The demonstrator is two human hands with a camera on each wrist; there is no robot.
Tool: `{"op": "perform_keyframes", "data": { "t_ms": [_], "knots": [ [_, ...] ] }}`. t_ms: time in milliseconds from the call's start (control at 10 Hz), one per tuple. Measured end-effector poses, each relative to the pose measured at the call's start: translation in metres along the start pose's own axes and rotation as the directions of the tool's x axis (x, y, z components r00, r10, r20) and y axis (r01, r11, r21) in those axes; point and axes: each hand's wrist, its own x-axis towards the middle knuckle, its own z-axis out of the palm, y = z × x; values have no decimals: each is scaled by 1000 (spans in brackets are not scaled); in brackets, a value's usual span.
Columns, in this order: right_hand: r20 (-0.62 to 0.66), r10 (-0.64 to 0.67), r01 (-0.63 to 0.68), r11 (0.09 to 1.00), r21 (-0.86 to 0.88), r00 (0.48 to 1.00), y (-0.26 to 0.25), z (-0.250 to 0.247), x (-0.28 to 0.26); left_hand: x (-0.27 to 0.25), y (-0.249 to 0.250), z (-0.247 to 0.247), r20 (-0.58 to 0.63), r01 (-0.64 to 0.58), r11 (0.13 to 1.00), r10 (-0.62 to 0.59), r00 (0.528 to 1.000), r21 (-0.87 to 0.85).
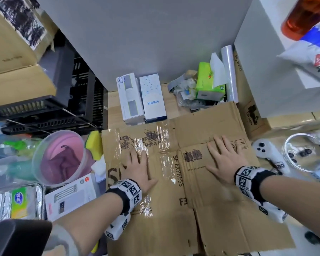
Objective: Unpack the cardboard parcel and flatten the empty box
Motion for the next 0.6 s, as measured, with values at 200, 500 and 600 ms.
{"op": "perform_keyframes", "data": {
  "t_ms": [200,500,600],
  "knots": [
    [17,17,-17,1000,-12,1000,-3,10,5,1,4,5,-12,11,1000,-11,1000,26],
    [-35,-81,85,987,135,996,-14,-27,-21,-25,9,-20,-55,-11,997,7,998,-74],
    [-66,-109,120,971,207,992,-16,-42,-35,-33,9,-37,-42,-28,987,21,999,-159]
  ]
}}
